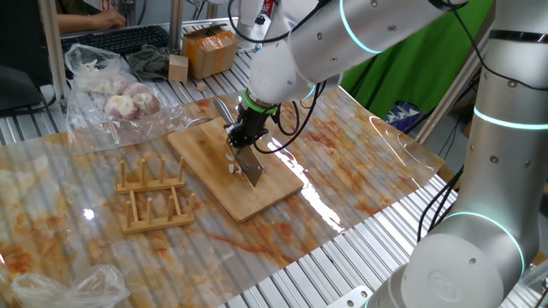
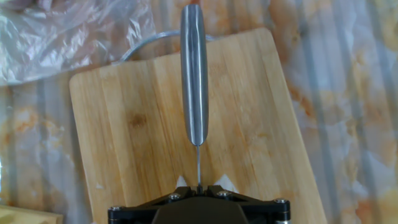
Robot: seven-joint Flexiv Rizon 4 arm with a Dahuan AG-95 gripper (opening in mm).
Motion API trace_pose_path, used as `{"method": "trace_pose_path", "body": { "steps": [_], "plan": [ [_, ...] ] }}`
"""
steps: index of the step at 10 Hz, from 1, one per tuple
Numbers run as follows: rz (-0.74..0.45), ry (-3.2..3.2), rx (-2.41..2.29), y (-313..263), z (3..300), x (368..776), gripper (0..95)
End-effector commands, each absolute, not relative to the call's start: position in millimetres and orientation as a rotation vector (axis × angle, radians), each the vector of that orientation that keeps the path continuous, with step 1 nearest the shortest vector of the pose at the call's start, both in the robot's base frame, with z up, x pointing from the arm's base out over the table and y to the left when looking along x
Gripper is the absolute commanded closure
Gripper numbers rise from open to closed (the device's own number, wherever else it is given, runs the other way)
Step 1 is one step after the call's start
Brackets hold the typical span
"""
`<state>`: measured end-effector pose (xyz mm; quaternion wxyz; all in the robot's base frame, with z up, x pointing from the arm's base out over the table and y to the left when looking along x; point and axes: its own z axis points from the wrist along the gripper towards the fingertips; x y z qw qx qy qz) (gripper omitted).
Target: Chop the onions
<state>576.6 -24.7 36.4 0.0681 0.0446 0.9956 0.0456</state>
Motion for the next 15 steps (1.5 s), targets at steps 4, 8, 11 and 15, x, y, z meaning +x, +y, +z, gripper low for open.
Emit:
{"method": "trace_pose_path", "body": {
  "steps": [4,8,11,15],
  "plan": [
    [0.124,2.998,0.146,-21,42,577,95.0],
    [0.111,3.029,0.14,-26,78,580,95.0],
    [0.086,3.036,0.093,-35,100,581,95.0],
    [0.096,3.034,0.073,-41,96,585,95.0]
  ]
}}
